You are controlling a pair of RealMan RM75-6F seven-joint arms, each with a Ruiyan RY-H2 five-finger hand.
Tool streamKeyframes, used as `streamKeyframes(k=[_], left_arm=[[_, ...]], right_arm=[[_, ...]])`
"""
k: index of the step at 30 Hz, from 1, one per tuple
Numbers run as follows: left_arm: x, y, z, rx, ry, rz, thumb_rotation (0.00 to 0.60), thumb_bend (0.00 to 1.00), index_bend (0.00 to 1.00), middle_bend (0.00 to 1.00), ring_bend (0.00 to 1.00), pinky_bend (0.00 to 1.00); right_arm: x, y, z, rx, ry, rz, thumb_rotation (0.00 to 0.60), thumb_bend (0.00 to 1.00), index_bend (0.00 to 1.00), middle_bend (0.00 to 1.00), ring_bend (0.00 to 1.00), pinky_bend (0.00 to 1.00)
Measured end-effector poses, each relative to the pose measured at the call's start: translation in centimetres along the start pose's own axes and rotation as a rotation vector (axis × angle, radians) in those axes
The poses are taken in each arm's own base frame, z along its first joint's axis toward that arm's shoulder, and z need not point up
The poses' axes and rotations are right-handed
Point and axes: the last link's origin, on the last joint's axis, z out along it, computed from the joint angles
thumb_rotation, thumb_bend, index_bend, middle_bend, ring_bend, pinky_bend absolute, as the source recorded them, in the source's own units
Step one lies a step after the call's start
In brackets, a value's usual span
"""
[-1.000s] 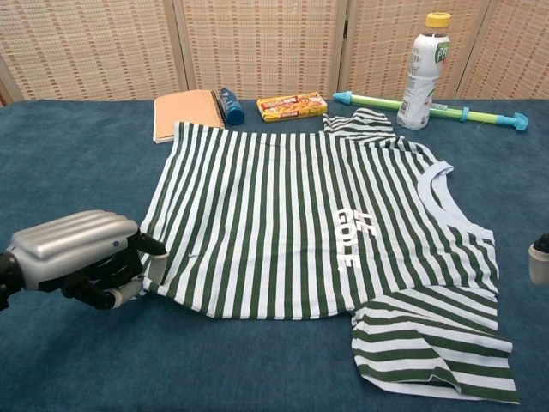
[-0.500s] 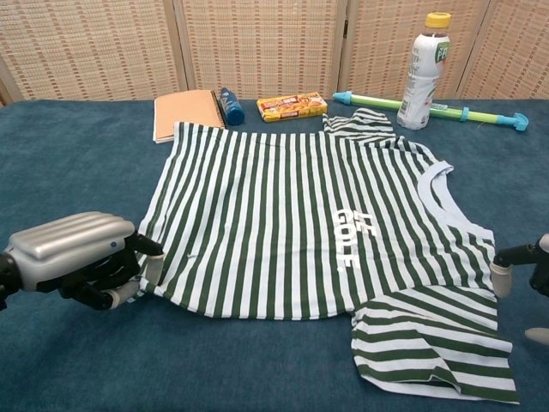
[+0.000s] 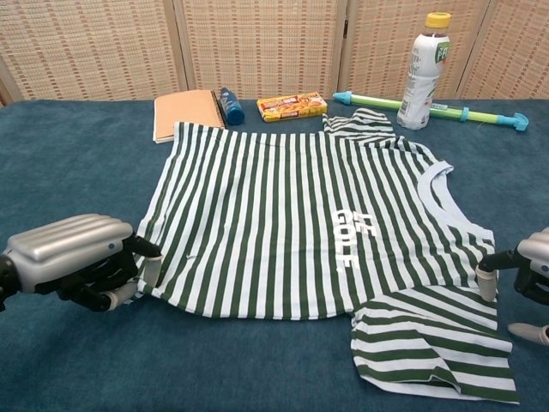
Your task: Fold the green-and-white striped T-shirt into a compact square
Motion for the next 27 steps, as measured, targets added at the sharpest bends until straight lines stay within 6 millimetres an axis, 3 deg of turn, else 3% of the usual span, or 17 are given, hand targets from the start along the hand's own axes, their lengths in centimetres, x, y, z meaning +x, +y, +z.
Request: streamKeyframes(k=[12, 27], left_arm=[[-0.1, -0.4, 0.0, 0.013, -0.005, -0.002, 0.600, 0.59, 0.55, 0.91, 0.86, 0.94], [0.0, -0.6, -0.1, 0.017, -0.005, -0.005, 0.600, 0.59, 0.55, 0.91, 0.86, 0.94]], right_arm=[[-0.4, -0.9, 1.5, 0.025, -0.003, -0.002, 0.600, 0.26, 0.46, 0.96, 0.99, 1.00], [-0.1, -1.8, 2.2, 0.049, 0.013, 0.013, 0.600, 0.36, 0.48, 0.96, 0.99, 1.00]])
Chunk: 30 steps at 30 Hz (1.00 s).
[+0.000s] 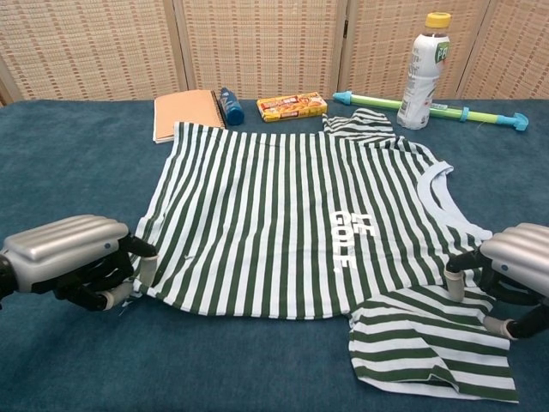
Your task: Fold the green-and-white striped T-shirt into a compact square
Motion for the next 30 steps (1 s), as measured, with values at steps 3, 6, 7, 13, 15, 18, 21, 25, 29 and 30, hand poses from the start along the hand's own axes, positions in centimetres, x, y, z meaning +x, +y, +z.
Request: streamKeyframes(k=[3, 6, 7, 13, 15, 18, 21, 25, 29, 30], left_arm=[[0.1, 0.0, 0.0, -0.001, 0.002, 0.000, 0.600, 0.59, 0.55, 0.91, 0.86, 0.94], [0.1, 0.0, 0.0, -0.002, 0.005, -0.002, 0.600, 0.59, 0.55, 0.91, 0.86, 0.94], [0.2, 0.0, 0.0, -0.002, 0.005, -0.003, 0.600, 0.59, 0.55, 0.91, 0.86, 0.94], [0.6, -0.2, 0.0, 0.007, 0.019, -0.027, 0.600, 0.59, 0.55, 0.91, 0.86, 0.94], [0.8, -0.3, -0.2, 0.011, 0.023, -0.047, 0.600, 0.59, 0.55, 0.91, 0.86, 0.94], [1.3, -0.8, -0.7, 0.018, 0.028, -0.071, 0.600, 0.59, 0.55, 0.91, 0.86, 0.94], [1.8, -1.2, -1.5, 0.025, 0.030, -0.094, 0.600, 0.59, 0.55, 0.91, 0.86, 0.94], [2.4, -1.7, -2.7, 0.037, 0.033, -0.134, 0.600, 0.59, 0.56, 0.91, 0.86, 0.94], [3.1, -2.2, -4.6, 0.054, 0.045, -0.182, 0.600, 0.59, 0.56, 0.91, 0.86, 0.94], [3.3, -2.3, -5.1, 0.058, 0.049, -0.191, 0.600, 0.59, 0.56, 0.91, 0.86, 0.94]], right_arm=[[0.2, 0.0, -0.1, 0.001, 0.007, 0.006, 0.600, 0.41, 0.49, 0.96, 0.99, 1.00], [0.3, 0.0, -0.1, -0.002, 0.007, 0.010, 0.600, 0.47, 0.51, 0.97, 0.99, 1.00], [0.3, 0.0, 0.0, -0.002, 0.006, 0.010, 0.600, 0.49, 0.52, 0.97, 0.99, 1.00], [0.7, -0.7, 0.1, 0.012, 0.019, 0.041, 0.600, 0.58, 0.61, 0.98, 0.99, 1.00], [1.1, -0.9, 0.0, 0.018, 0.024, 0.061, 0.600, 0.58, 0.62, 0.98, 0.99, 1.00], [1.7, -1.2, -0.3, 0.034, 0.028, 0.092, 0.600, 0.59, 0.64, 0.98, 0.99, 1.00], [2.6, -1.5, -0.5, 0.056, 0.035, 0.121, 0.600, 0.59, 0.64, 0.98, 0.99, 1.00], [3.8, -1.8, -1.0, 0.090, 0.045, 0.150, 0.600, 0.59, 0.64, 0.99, 0.99, 1.00], [4.9, -2.2, -1.8, 0.129, 0.049, 0.169, 0.600, 0.59, 0.65, 0.99, 1.00, 1.00], [5.1, -2.4, -2.2, 0.141, 0.044, 0.176, 0.600, 0.59, 0.65, 1.00, 1.00, 1.00]])
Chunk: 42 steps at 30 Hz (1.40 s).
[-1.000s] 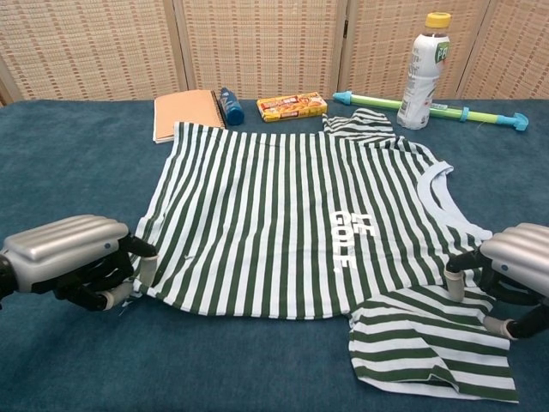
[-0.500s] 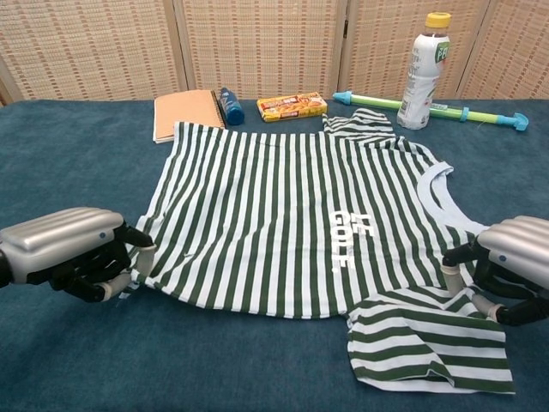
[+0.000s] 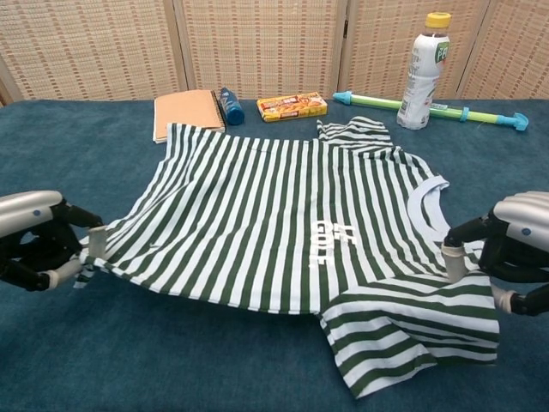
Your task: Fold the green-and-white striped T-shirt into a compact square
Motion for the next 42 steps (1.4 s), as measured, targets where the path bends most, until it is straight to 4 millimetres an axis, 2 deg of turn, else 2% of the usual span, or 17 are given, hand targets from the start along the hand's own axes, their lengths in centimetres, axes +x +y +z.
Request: streamKeyframes(k=[7, 14, 18, 23, 29, 42], left_arm=[[0.8, -0.1, -4.3, 0.028, 0.029, -0.039, 0.600, 0.59, 0.56, 0.91, 0.86, 0.94], [0.4, 0.7, -8.3, 0.045, 0.045, -0.066, 0.600, 0.59, 0.56, 0.91, 0.86, 0.94], [0.3, 1.1, -9.3, 0.026, 0.049, -0.052, 0.600, 0.59, 0.56, 0.91, 0.86, 0.94], [-0.4, 1.5, -11.5, 0.035, 0.053, -0.024, 0.600, 0.59, 0.56, 0.91, 0.86, 0.94], [-0.7, 2.0, -12.7, 0.045, 0.054, 0.003, 0.600, 0.59, 0.56, 0.91, 0.86, 0.94], [-1.0, 3.0, -16.3, 0.091, 0.044, 0.017, 0.600, 0.59, 0.56, 0.91, 0.86, 0.94]], right_arm=[[0.8, -1.0, -2.0, 0.045, -0.033, 0.031, 0.600, 0.59, 0.66, 1.00, 1.00, 1.00], [1.5, -1.9, -4.1, 0.059, -0.015, 0.049, 0.600, 0.59, 0.67, 1.00, 1.00, 1.00], [1.6, -2.3, -5.2, 0.048, -0.006, 0.051, 0.600, 0.59, 0.67, 1.00, 1.00, 1.00], [1.7, -2.8, -6.8, 0.019, -0.001, 0.058, 0.600, 0.59, 0.67, 1.00, 1.00, 1.00], [1.7, -3.2, -8.3, -0.009, -0.003, 0.075, 0.600, 0.59, 0.68, 1.00, 1.00, 1.00], [2.1, -4.1, -10.6, -0.010, -0.039, 0.109, 0.600, 0.63, 0.70, 1.00, 1.00, 1.00]])
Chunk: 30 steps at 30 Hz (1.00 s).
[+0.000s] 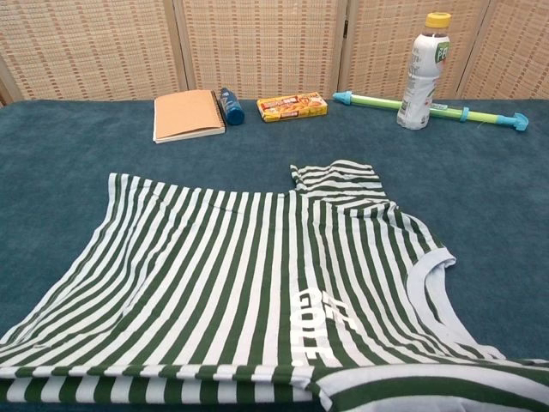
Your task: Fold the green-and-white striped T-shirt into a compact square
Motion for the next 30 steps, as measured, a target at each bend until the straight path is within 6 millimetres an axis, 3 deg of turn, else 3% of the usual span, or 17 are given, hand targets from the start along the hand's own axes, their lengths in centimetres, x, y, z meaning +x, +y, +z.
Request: streamKeyframes(k=[7, 13, 22, 30], left_arm=[[0.0, 0.1, -0.7, 0.004, -0.011, 0.001, 0.600, 0.59, 0.56, 0.91, 0.86, 0.94], [-0.1, -0.3, 1.1, -0.014, -0.034, 0.029, 0.600, 0.59, 0.56, 0.91, 0.86, 0.94], [1.0, -1.7, 7.5, -0.042, -0.055, 0.120, 0.600, 0.59, 0.56, 0.91, 0.86, 0.94], [2.7, -2.3, 14.4, -0.055, -0.059, 0.215, 0.600, 0.59, 0.56, 0.91, 0.86, 0.94]], right_arm=[[0.4, 0.1, -0.5, 0.010, -0.029, 0.036, 0.600, 0.64, 0.70, 1.00, 1.00, 1.00], [0.7, 0.5, 0.3, -0.013, -0.048, 0.029, 0.600, 0.64, 0.70, 1.00, 1.00, 1.00], [1.3, 0.9, 3.5, -0.037, -0.052, -0.073, 0.600, 0.64, 0.70, 1.00, 1.00, 1.00], [1.9, 1.2, 7.3, -0.067, -0.012, -0.183, 0.600, 0.64, 0.70, 1.00, 1.00, 1.00]])
